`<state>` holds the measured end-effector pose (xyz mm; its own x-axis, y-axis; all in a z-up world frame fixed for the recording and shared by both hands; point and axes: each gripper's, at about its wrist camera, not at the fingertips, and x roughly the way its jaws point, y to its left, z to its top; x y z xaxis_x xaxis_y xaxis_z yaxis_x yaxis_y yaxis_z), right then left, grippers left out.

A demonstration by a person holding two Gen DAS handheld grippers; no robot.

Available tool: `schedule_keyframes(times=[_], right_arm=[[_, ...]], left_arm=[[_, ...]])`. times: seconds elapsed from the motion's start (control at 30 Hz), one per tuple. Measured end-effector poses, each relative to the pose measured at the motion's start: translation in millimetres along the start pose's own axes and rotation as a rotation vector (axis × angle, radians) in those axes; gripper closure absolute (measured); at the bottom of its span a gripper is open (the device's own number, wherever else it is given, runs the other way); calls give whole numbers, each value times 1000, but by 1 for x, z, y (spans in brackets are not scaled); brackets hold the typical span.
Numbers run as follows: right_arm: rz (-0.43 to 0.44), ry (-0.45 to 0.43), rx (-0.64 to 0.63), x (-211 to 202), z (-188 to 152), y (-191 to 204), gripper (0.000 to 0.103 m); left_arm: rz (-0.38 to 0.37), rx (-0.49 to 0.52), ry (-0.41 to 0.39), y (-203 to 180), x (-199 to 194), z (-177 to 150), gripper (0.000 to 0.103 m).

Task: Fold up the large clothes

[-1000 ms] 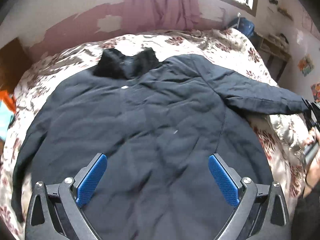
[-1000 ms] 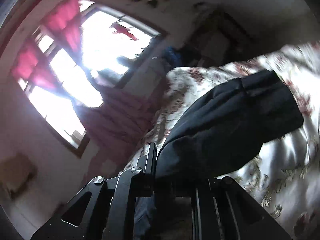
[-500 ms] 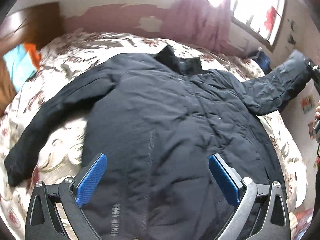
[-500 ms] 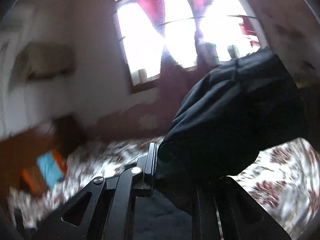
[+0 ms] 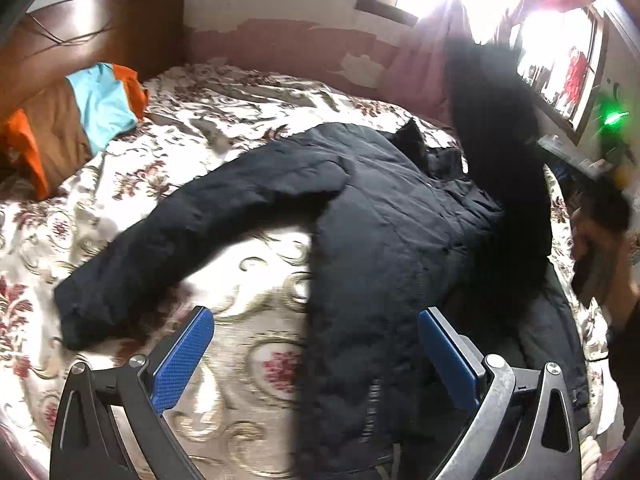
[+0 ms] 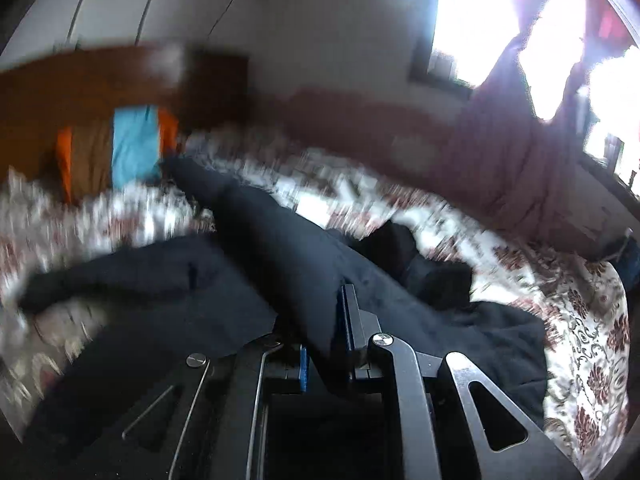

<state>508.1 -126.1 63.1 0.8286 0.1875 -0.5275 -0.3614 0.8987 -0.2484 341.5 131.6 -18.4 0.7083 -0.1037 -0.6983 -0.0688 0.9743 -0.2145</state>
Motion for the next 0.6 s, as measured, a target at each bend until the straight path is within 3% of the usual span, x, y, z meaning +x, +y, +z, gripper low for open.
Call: schedule_keyframes(times=[0.07,0.13,0.2,0.23,0.4,0.47,0.6], right_arm=[[25,95,-48,26,-18,23,88],[68,191,-66,48,-40,36,80],[128,246,-53,55,-58,38,47],[159,259,-43,55,-65,39,43],[279,273,23,27,-87,21,42],[272,267,45,12,-96,3,42],[169,245,53,-7,-113,-35,42]], left_arm=[[16,-5,-15,9,-1,1,1],[9,-29,-28,16,1,3,1],[-20,-64,-41,19,8,5,1],[-34,-78,-43,19,12,6,1],[-143,-138,-60,1,44,20,1],[-203,-153,-54,-11,62,27,1],[-273,-189,-2,-39,98,40,1]])
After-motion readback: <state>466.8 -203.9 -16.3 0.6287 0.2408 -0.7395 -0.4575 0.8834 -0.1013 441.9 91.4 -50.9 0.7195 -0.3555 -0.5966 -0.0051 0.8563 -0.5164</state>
